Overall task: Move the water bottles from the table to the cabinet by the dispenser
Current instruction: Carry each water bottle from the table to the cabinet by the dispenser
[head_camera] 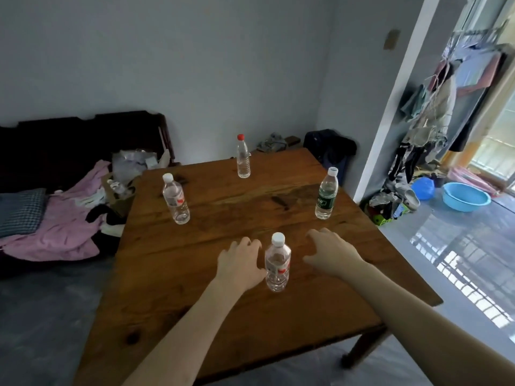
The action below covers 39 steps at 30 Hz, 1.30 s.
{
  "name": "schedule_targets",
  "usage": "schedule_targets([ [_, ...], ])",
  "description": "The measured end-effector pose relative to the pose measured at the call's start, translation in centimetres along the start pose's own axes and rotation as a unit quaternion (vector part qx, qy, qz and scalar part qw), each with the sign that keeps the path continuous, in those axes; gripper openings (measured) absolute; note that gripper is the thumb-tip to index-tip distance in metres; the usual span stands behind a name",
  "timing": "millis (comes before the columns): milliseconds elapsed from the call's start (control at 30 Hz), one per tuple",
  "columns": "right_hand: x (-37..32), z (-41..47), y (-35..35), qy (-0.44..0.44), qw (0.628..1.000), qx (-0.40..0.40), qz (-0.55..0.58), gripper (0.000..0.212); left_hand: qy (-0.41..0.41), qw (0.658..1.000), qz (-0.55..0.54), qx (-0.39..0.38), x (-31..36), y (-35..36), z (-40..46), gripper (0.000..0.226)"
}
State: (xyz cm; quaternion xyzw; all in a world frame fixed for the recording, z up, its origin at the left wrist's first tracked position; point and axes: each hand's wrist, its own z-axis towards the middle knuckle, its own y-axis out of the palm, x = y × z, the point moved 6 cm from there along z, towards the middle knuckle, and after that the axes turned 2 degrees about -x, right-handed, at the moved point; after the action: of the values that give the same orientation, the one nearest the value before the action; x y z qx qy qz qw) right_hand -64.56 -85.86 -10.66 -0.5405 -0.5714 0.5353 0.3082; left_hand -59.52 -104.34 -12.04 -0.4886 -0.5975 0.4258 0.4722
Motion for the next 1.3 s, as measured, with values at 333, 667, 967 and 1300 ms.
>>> schedule_targets([
  [333,0.7,6.5,3.6,-0.023,0.997,-0.067,0.009,0.066,-0.043,0.988,-0.137,-0.062,-0.1,5.2,5.1,0.084],
  [667,1.3,8.2,5.3,-0.070,0.992,-0.080,0.066,0.063,-0.119,0.907,-0.403,0.020,0.8,8.8,6.4,0.078],
  [967,2.0,9.2,7.1,-0.067,0.979,-0.119,0.152,0.066,-0.121,0.891,-0.432,0.067,0.4,10.7,6.8,0.066],
  [1300,2.3,8.8,8.9,0.025,0.803,-0.199,0.561,0.026,-0.040,0.874,-0.476,0.092,-1.3,4.8,6.6,0.062],
])
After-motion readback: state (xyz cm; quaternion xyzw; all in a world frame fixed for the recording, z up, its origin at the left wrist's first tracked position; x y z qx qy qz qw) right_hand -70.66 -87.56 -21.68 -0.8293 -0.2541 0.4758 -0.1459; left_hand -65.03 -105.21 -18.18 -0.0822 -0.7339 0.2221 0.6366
